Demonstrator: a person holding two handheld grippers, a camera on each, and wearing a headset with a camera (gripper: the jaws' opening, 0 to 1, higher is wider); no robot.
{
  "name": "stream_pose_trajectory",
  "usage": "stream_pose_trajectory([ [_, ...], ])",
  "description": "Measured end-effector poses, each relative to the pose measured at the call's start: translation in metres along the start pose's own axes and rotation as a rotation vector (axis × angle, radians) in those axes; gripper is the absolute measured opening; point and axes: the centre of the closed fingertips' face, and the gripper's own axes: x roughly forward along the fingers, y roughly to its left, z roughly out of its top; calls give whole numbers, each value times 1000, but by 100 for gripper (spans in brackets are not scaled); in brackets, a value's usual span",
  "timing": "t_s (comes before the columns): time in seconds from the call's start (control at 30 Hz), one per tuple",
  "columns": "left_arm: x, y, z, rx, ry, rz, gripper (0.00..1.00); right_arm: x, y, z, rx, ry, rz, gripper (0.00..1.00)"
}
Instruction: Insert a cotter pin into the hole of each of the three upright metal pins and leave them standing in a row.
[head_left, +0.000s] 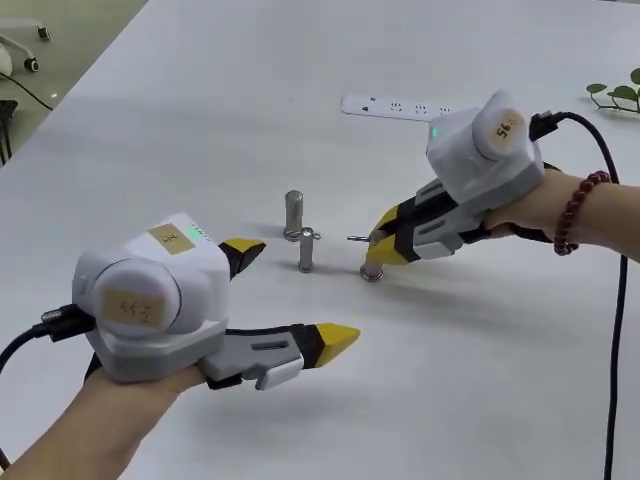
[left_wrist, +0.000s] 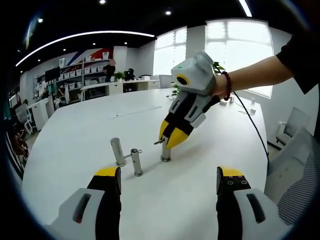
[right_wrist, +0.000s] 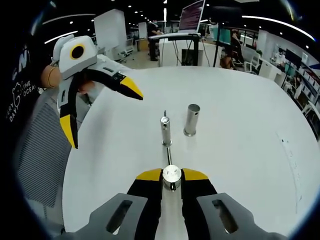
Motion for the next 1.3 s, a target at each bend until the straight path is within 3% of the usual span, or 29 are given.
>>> stream_pose_trajectory([
  [0.23,0,1,-1,-2,5,4,77,0,0,1,6,-9,2,10],
  [0.37,-1,2,-1,-3,5,6,77,-2,3,5,3,-22,12,15],
  [0.63,-1,3,-2,-2,4,7,78,-7,1,6,8,-23,-11,18],
  [0.97,-1,4,-1,-5,-2,14,78,-9,-10,41,216,-192,-62,24],
  [1.3,-1,7,2,0,-11,26,78,7,-24,59,262,-232,-129,23],
])
